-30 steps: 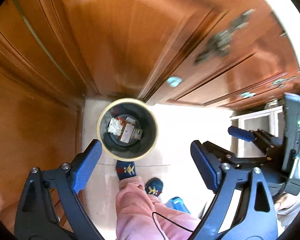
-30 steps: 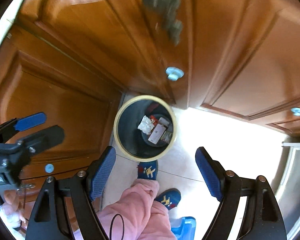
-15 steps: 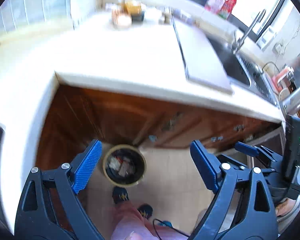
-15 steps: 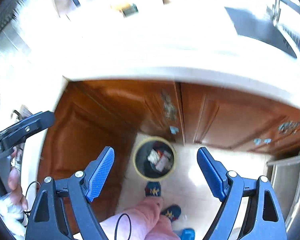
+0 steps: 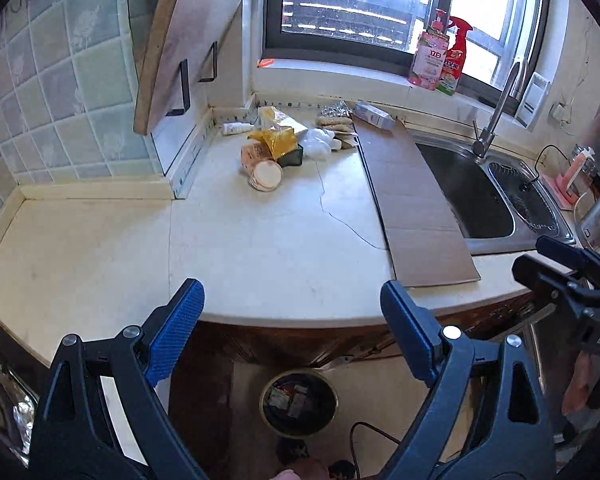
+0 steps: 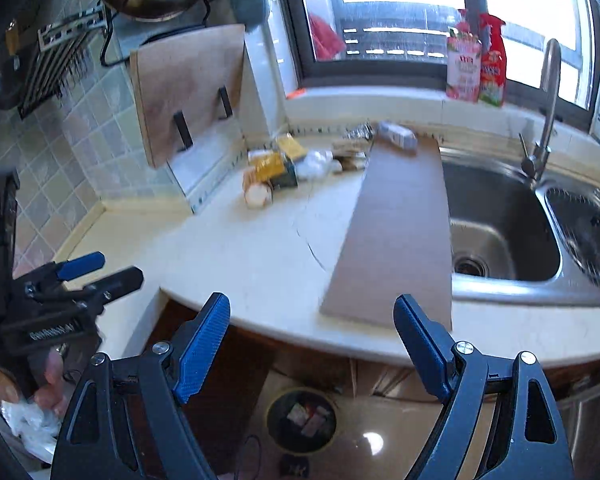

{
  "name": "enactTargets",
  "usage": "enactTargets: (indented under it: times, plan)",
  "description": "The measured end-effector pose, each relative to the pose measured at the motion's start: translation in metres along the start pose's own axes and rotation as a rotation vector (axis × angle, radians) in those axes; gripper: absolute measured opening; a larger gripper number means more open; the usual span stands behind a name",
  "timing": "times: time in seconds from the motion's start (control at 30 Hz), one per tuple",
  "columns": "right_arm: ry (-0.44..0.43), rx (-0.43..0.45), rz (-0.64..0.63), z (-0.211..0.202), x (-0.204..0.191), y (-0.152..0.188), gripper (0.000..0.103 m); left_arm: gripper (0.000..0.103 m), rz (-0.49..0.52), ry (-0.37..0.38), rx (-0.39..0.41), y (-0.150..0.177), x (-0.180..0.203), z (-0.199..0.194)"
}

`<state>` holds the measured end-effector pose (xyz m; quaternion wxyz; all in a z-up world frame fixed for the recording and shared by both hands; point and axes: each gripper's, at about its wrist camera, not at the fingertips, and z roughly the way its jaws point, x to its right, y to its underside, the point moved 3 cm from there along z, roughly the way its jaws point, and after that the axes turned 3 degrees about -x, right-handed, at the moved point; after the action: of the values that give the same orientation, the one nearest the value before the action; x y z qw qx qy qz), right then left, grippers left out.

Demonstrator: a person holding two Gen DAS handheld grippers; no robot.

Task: Collect trash
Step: 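Raise both tools back toward the counter, then grasp the round paper cup lid with the left tool while the right tool grasps the yellow snack bag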

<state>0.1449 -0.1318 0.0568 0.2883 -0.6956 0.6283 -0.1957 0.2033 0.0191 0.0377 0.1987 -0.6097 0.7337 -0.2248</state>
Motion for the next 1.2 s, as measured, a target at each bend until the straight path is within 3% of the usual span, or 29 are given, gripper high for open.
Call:
enactTargets:
  times: [0.1, 0.27, 0.7, 0.9, 1.07, 1.13, 1.2]
  plan:
    - [-0.013, 0.017, 0.007, 0.006, -0.004, -0.035, 0.086, 0.088, -0.006, 0.011, -0.008, -0.023, -0.014, 0.017]
    - [-0.029, 0.011, 0.006, 0.049, -0.017, -0.097, 0.082, 0.088, -0.025, -0.030, -0.011, -0.053, -0.034, 0.056]
    - [-0.157, -0.161, -0.094, 0.250, -0.024, -0.218, 0.079, 0.088, -0.259, -0.127, -0.070, -0.104, -0.062, 0.176]
    - [-0.228, -0.270, -0.118, 0.356, -0.034, -0.250, 0.079, 0.088, -0.376, -0.181, -0.091, -0.116, -0.076, 0.224]
    - [-0.269, -0.337, -0.143, 0.419, -0.048, -0.255, 0.079, 0.088, -0.461, -0.210, -0.120, -0.116, -0.085, 0.254]
    - [-0.296, -0.367, -0.158, 0.441, -0.054, -0.253, 0.063, 0.088, -0.485, -0.216, -0.128, -0.115, -0.088, 0.262]
    - [-0.322, -0.400, -0.174, 0.453, -0.058, -0.247, 0.053, 0.088, -0.503, -0.215, -0.133, -0.115, -0.090, 0.268]
